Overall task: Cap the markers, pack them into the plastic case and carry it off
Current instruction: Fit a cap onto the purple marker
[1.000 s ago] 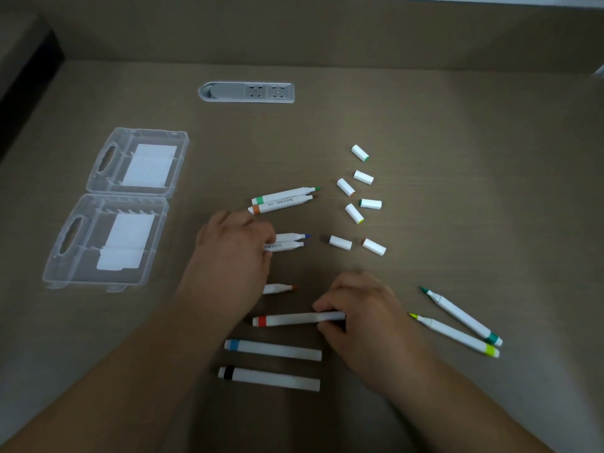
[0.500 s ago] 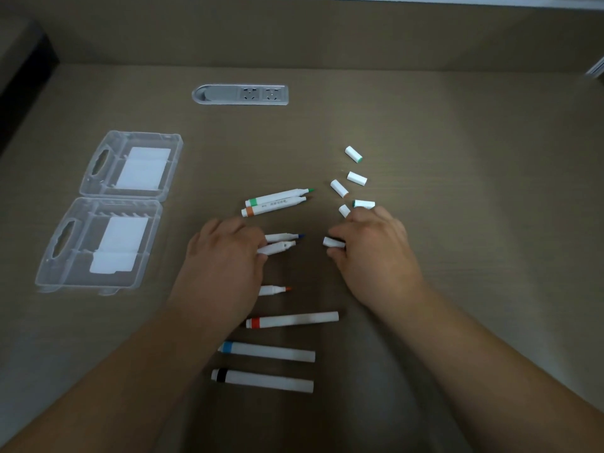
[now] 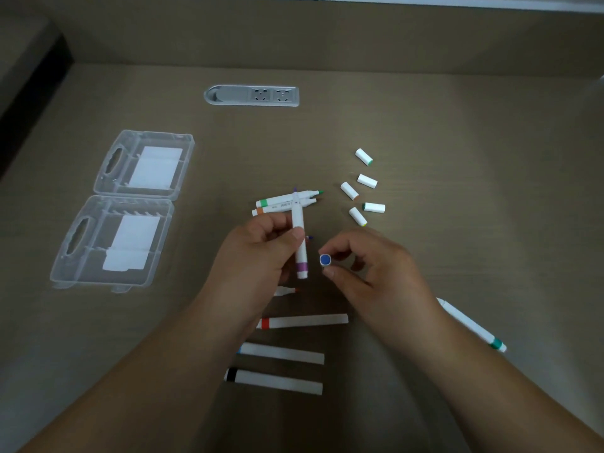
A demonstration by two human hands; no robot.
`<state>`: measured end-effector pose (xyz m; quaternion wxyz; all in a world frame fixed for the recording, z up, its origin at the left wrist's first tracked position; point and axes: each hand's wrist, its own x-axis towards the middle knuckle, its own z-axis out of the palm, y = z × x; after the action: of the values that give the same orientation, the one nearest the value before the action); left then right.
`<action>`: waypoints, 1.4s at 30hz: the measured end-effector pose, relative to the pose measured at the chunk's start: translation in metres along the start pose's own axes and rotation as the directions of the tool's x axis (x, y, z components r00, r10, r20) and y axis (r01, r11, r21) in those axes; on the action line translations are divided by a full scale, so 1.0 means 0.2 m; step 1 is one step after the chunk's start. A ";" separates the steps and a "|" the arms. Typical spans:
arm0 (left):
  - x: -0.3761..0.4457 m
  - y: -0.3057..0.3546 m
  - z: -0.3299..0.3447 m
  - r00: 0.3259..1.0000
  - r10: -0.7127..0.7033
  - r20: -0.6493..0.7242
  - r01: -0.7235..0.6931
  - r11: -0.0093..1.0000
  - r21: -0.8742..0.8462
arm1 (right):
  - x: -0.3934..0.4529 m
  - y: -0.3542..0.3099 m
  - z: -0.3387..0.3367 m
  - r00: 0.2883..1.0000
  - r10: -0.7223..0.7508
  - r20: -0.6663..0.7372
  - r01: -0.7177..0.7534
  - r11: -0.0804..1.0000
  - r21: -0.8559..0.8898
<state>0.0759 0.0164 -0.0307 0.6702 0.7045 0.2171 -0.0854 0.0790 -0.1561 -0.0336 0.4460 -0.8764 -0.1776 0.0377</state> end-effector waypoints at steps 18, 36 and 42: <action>0.00 -0.03 0.01 1.000 -0.005 -0.023 0.005 1.000 -0.018 | -0.02 0.18 0.04 0.992 -0.060 0.111 0.108 0.860 -0.499; -0.02 -0.02 0.09 1.000 -0.026 0.009 0.026 0.999 -0.020 | 0.00 0.18 -0.10 0.949 0.310 -0.060 -0.291 0.933 0.212; 0.00 0.01 0.13 0.999 -0.028 0.030 0.029 0.998 -0.052 | -0.04 0.08 -0.11 0.986 0.165 0.039 -0.168 0.925 0.342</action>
<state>0.0814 -0.0097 -0.0311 0.6903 0.6823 0.2195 -0.0995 0.0800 -0.1841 -0.0342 0.5866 -0.7967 -0.0953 0.1099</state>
